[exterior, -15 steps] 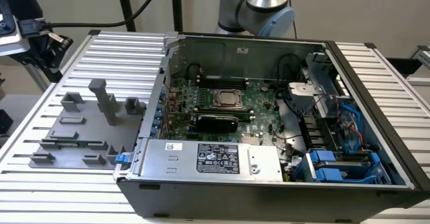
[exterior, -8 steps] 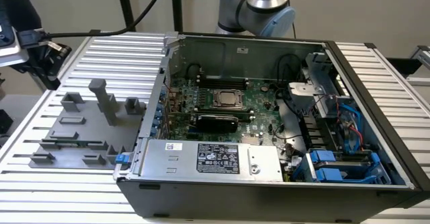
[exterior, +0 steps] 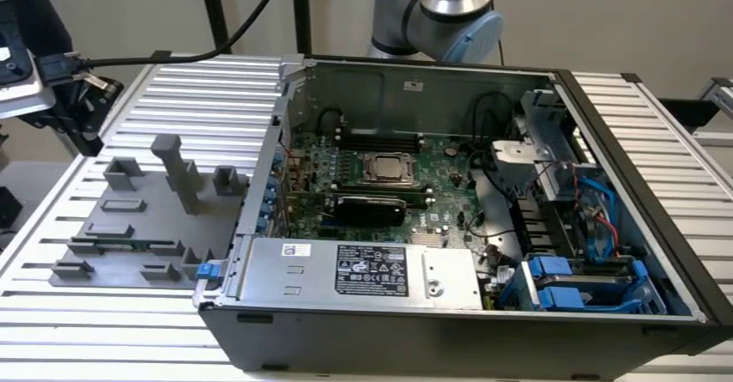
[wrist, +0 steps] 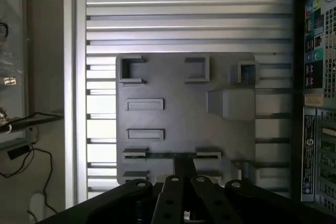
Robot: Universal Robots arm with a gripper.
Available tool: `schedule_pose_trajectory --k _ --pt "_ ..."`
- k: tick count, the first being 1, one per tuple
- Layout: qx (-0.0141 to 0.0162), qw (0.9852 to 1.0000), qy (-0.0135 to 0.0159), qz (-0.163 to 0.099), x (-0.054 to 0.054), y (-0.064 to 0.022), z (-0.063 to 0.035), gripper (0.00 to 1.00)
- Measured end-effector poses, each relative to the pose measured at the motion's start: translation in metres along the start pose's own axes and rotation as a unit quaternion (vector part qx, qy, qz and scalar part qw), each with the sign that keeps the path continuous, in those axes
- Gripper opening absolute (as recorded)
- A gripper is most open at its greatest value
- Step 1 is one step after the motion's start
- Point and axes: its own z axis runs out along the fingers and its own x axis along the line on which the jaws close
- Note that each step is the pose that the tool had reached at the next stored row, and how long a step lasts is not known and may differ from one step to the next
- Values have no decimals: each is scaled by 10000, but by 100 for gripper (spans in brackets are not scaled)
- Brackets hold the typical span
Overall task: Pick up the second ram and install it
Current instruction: 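Pick up the second ram and move it above second insertion slot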
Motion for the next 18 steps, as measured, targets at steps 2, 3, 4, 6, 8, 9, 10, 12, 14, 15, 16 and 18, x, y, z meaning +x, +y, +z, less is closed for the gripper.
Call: schedule_pose_trajectory --k 2,3,4,6,8,9,10,12,14,15,16,18 --pt "0 10000 0 0 0 0 0 0" --pt "0 10000 0 0 0 0 0 0" --pt "0 10000 0 -1 0 0 0 0" --pt "0 10000 0 -1 0 0 0 0" --pt "0 10000 0 -1 0 0 0 0" --pt "0 10000 1 -1 0 0 0 0" --pt "0 10000 1 -1 0 0 1 0" --pt "0 10000 2 -64 1 0 15 0" --pt "3 9997 13 -248 1 -1 27 0" --pt "4 9994 17 -338 1 -1 34 0" --pt "5 9991 22 -428 1 -2 41 0" --pt "7 9981 32 -608 1 -3 54 0"
